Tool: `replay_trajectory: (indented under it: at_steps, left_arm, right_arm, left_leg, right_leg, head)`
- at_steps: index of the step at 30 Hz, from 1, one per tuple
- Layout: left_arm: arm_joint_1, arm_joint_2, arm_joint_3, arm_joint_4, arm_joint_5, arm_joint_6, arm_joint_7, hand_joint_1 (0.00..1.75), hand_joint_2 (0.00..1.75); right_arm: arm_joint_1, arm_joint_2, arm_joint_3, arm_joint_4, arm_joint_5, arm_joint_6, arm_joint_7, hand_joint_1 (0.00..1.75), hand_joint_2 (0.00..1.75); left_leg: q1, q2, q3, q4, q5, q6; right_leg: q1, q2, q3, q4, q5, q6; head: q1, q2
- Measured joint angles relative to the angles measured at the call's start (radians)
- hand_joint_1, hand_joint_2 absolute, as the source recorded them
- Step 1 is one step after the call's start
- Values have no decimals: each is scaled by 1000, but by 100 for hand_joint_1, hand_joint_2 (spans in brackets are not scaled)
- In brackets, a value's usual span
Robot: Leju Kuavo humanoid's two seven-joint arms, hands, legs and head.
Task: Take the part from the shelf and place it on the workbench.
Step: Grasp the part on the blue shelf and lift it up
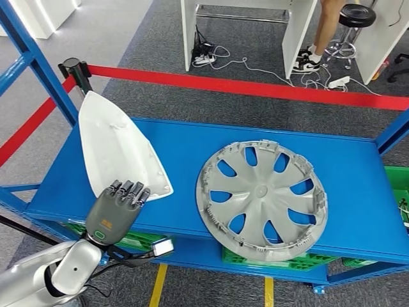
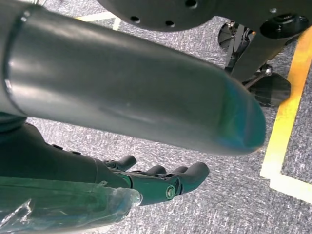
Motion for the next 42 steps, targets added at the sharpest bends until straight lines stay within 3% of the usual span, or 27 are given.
replay_trajectory:
  at_steps: [2, 3, 4, 6, 8, 10, 12, 13, 15, 17, 18, 19, 21, 23, 24, 25, 27, 29, 32, 34, 40, 42]
  left_arm:
    - [-1, 2, -5, -6, 0, -1, 0, 175, 175]
    - [-1, 3, -8, -8, 0, -1, 0, 175, 175]
    - [-1, 3, -12, -9, 0, -2, 0, 175, 175]
    - [0, 4, -16, -11, 0, -2, 0, 175, 175]
    - [-1, 6, -16, -14, 0, -3, 0, 175, 175]
    - [0, 9, -16, -17, 0, -3, 0, 175, 175]
    - [2, 10, -17, -19, 0, -2, 0, 175, 175]
    - [3, 10, -17, -19, 0, -2, 0, 175, 175]
    - [5, 11, -18, -19, 0, -2, 0, 175, 175]
    - [6, 11, -19, -20, 0, -2, 0, 175, 175]
    - [7, 11, -20, -20, 0, -2, 0, 175, 175]
    - [9, 10, -22, -20, 0, -2, 0, 175, 175]
    - [11, 9, -23, -20, 0, -3, 0, 175, 175]
    - [11, 8, -23, -20, 0, -2, 0, 175, 175]
    - [12, 6, -23, -20, 0, -1, 0, 175, 175]
    - [12, 5, -22, -20, 0, 0, 0, 175, 175]
    - [17, 4, -22, -20, 0, 1, 0, 175, 175]
    - [21, 2, -23, -20, 0, 1, 0, 175, 175]
    - [24, 0, -23, -20, 0, 1, 0, 175, 175]
    - [25, -1, -23, -20, 0, 1, 0, 175, 175]
    - [25, -1, -23, -20, 0, 1, 0, 175, 175]
    - [27, -1, -23, -20, 0, 1, 0, 175, 175]
  right_arm:
    - [0, 0, 0, 0, -2, 0, -3, 0, 0]
    - [1, 0, 0, 0, -3, 0, -7, 0, 0]
    - [2, 0, 0, 1, -4, 0, -12, 0, 0]
    - [2, -1, 0, 1, -6, 0, -24, 0, 0]
    - [0, 1, 0, 2, -7, 1, -33, 0, 0]
    - [-2, 2, 0, 4, -7, 3, -38, 0, 0]
    - [-1, 2, 0, 5, -7, 4, -41, 0, 0]
    - [-1, 2, 0, 5, -7, 4, -42, 0, 0]
    - [-1, 2, 0, 5, -7, 3, -43, 0, 0]
    - [-2, 2, 0, 5, -7, 3, -45, 0, 0]
    - [-2, 2, 0, 5, -7, 4, -45, 0, 0]
    - [-2, 2, 0, 5, -7, 4, -45, 0, 0]
    - [-1, 2, 0, 5, -7, 4, -45, 0, 0]
    - [-1, 2, 0, 5, -7, 4, -45, 0, 0]
    - [-1, 2, 0, 5, -7, 4, -45, 0, 0]
    - [-1, 2, 0, 5, -7, 4, -46, 0, 0]
    - [-1, 2, 0, 5, -7, 3, -46, 0, 0]
    - [2, 2, 0, 5, -7, 3, -46, 0, 0]
    - [5, 3, 0, 6, -6, 3, -46, 0, 0]
    - [4, 3, 0, 6, -6, 4, -46, 0, 0]
    - [3, 3, 0, 7, -6, 4, -46, 0, 0]
    - [3, 3, 0, 7, -6, 3, -46, 0, 0]
  left_leg:
    - [2, 2, -2, -1, 2, 0]
    - [3, 3, -3, -1, 2, -1]
    - [6, 4, -4, 0, 3, -3]
    - [14, 4, -5, 4, 4, -14]
    - [17, 2, -12, 13, 4, -30]
    - [13, 0, -19, 20, 11, -44]
    - [14, -1, -25, 22, 18, -54]
    - [15, -1, -31, 29, 9, -57]
    - [16, 0, -61, 97, -56, -61]
    - [14, 0, -102, 223, -142, -60]
    - [14, 0, -113, 275, -163, -58]
    - [13, 0, -111, 299, -164, -55]
    - [9, 0, -62, 251, -117, -45]
    - [3, 0, 26, 122, -83, -34]
    - [0, 0, 58, 69, -83, -31]
    - [-3, -1, 77, 33, -88, -30]
    - [-5, 0, 74, 13, -84, -26]
    - [-2, 2, 60, 7, -65, -15]
    - [-2, 5, 31, 5, -38, -3]
    - [-3, 5, 20, 5, -29, -2]
    - [-4, 5, 16, 5, -26, -2]
    - [-5, 5, 0, 6, -13, -3]
  right_leg:
    - [-4, -2, -50, 127, -61, 8]
    - [-6, -2, -66, 168, -70, 12]
    - [-9, -2, -66, 174, -59, 17]
    - [-17, -4, -11, 71, 4, 29]
    - [-19, -1, 53, -41, 42, 36]
    - [-17, 3, 66, -66, 41, 26]
    - [-18, 4, 51, -61, 46, 4]
    - [-17, 3, 44, -60, 51, -8]
    - [-16, 2, 26, -60, 65, -31]
    - [-11, 1, 5, -60, 80, -45]
    - [-8, 0, -6, -60, 87, -48]
    - [-6, 0, -16, -60, 95, -49]
    - [-2, 0, -36, -60, 111, -47]
    - [1, 1, -48, -59, 124, -39]
    - [2, 1, -53, -60, 132, -33]
    - [2, 0, -57, -61, 140, -27]
    - [1, 0, -63, -67, 158, -15]
    - [-1, -2, -77, -50, 129, -4]
    - [0, -3, -116, 97, -2, 5]
    - [0, -3, -131, 165, -42, 7]
    - [0, -3, -133, 182, -46, 8]
    - [0, -3, -115, 196, -21, 7]
  head:
    - [4, 0]
    - [5, 0]
    - [5, 0]
    - [5, 0]
    - [9, 0]
    - [12, 0]
    - [11, 0]
    - [10, 0]
    - [8, 0]
    - [7, 0]
    - [6, 0]
    - [7, 0]
    - [7, 0]
    - [7, 0]
    - [8, 0]
    - [8, 0]
    - [8, 0]
    - [10, 0]
    - [14, 0]
    - [14, 0]
    - [14, 0]
    - [14, 0]
